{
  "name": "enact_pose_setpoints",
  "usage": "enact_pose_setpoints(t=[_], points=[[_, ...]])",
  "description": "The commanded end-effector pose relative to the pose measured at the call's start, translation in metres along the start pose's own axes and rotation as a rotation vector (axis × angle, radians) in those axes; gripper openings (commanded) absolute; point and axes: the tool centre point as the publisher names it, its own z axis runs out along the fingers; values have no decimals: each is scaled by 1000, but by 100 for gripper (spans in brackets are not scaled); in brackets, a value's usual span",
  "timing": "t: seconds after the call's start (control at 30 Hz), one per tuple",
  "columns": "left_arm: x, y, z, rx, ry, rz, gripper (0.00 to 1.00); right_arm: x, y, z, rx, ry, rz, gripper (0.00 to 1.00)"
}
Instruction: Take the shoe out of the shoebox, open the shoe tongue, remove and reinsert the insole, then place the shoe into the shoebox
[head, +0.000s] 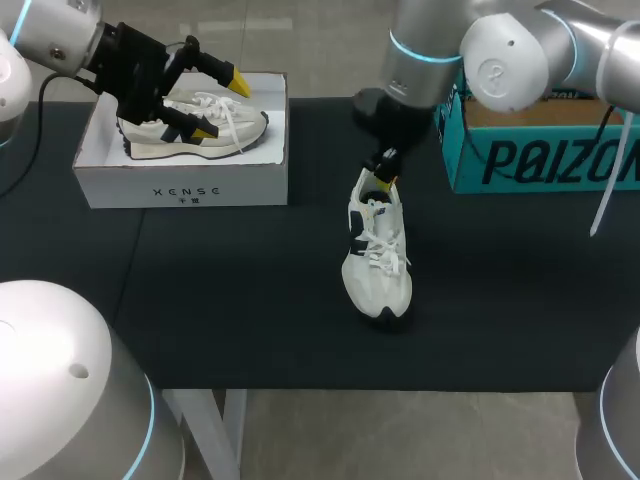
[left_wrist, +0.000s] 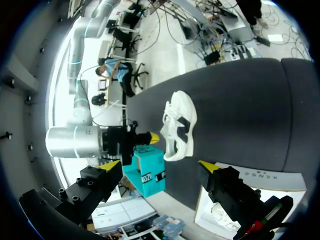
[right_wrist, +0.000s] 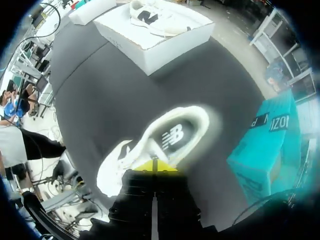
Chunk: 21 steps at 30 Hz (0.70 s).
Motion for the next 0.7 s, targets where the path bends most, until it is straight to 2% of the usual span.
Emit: enact_pose_setpoints(t=[0.03,0.07,0.13,0.17,0.23,0.33,0.47,0.7], points=[[0,1,0,1,3,1,100,-24,17,-12,-5,-114,-217,0],[0,1,0,1,3,1,100,-28,22,-12,-10,-101,-264,0],[0,1,0,1,3,1,100,-35,30,-11,18,-128,-287,20],[0,1,0,1,3,1,100,-37,34,-11,20,-125,-322,22],[0,1,0,1,3,1,100,-41,40,-9,37,-140,-355,41],[0,1,0,1,3,1,100,-45,50,-2,68,-160,-395,45],[0,1,0,1,3,1,100,-56,58,11,90,-171,-399,36],[0,1,0,1,3,1,100,-70,60,34,112,-154,-444,47]])
